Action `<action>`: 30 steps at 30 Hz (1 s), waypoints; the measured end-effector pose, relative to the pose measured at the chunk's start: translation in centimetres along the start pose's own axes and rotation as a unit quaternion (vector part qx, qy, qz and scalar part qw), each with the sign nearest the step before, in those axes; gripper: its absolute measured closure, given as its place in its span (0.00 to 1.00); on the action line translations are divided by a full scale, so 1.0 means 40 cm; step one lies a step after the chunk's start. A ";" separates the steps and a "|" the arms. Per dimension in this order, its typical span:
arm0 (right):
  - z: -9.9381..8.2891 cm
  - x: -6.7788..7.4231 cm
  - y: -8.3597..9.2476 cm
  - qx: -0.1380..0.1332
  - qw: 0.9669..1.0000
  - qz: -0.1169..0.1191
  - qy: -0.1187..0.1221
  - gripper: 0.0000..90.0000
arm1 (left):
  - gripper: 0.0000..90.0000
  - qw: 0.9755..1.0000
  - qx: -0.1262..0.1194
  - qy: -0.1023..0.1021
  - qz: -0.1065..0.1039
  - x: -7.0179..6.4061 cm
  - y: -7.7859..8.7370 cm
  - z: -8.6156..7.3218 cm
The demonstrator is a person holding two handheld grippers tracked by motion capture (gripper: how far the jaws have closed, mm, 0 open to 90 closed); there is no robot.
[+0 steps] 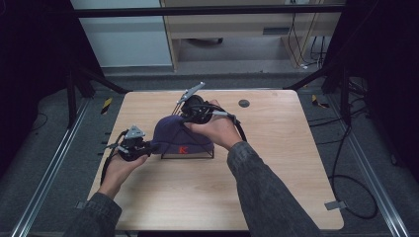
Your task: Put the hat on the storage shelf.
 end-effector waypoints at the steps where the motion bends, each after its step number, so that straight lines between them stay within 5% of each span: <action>1: 0.000 0.000 0.000 0.000 1.000 0.000 0.000 0.82 | 0.79 1.000 0.000 0.000 0.000 0.000 0.000 0.000; 30: -0.001 0.009 0.006 -0.011 1.000 0.010 -0.015 0.65 | 0.71 1.000 -0.006 0.014 0.013 0.010 0.002 -0.010</action>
Point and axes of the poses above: each handheld gripper's, and its own axes: y roughly backward along the jaws, z roughly out of its top, x roughly to its left, the point moved 6 cm from there along -y, roughly forward along the jaws, and after that the axes turned 8 degrees about -y, right-handed, at the moved point
